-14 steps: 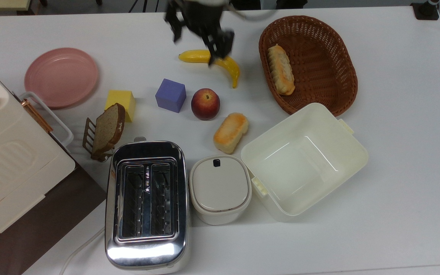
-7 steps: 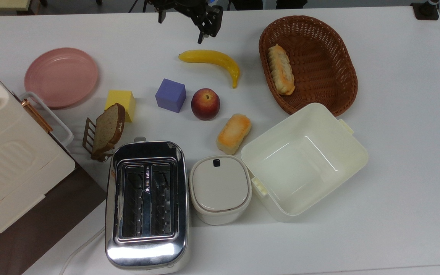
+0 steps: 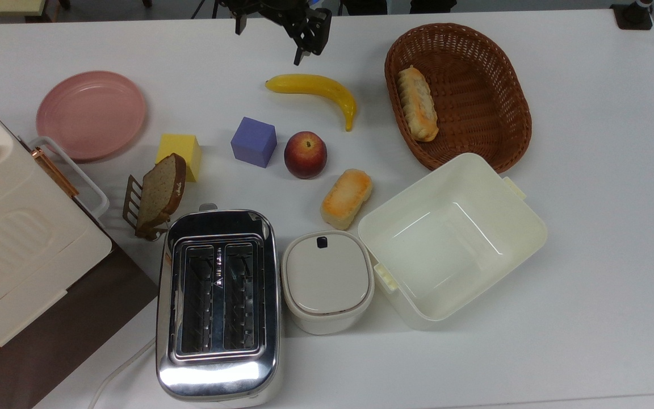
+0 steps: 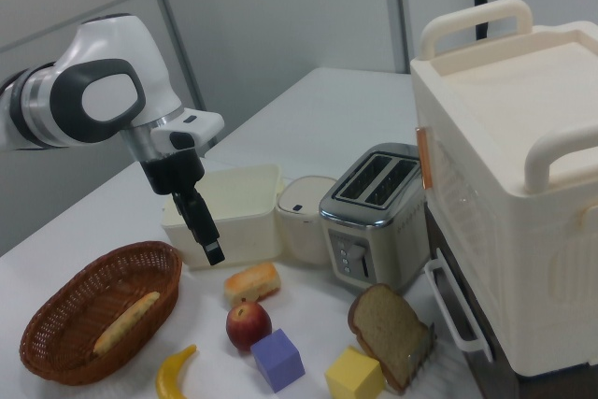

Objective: Put the bread on the table

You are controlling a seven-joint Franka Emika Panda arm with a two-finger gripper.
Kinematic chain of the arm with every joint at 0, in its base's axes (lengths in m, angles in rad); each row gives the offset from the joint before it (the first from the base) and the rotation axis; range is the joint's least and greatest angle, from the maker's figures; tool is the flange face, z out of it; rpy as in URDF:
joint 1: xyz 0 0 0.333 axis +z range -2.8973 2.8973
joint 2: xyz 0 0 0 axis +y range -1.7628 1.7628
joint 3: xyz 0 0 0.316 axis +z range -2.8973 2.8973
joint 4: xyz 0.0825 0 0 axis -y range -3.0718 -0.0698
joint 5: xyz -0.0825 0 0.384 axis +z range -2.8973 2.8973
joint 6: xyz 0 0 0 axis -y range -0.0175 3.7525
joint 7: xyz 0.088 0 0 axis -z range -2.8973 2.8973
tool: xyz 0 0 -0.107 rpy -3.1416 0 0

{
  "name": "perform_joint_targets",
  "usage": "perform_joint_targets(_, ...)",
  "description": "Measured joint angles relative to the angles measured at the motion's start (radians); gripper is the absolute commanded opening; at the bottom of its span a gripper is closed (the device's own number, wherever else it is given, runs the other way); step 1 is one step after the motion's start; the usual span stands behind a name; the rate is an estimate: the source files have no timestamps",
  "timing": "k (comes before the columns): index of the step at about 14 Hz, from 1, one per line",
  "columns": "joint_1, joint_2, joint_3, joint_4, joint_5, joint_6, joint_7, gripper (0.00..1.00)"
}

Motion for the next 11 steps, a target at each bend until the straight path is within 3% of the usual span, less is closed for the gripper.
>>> perform_joint_targets(4, 0.0, 0.0, 0.0, 0.0, 0.0, 0.0, 0.0, 1.0)
perform_joint_targets(5, -0.009, -0.002, -0.005, 0.004, 0.0, -0.057, -0.102, 1.0)
perform_joint_targets(8, -0.01, 0.003, -0.005, 0.004, 0.0, -0.057, -0.102, 1.0)
perform_joint_targets(9, -0.032, -0.001, -0.029, 0.03, 0.017, -0.06, -0.24, 1.0)
perform_joint_targets(11, -0.162, -0.018, -0.13, 0.124, 0.132, -0.087, -0.532, 1.0)
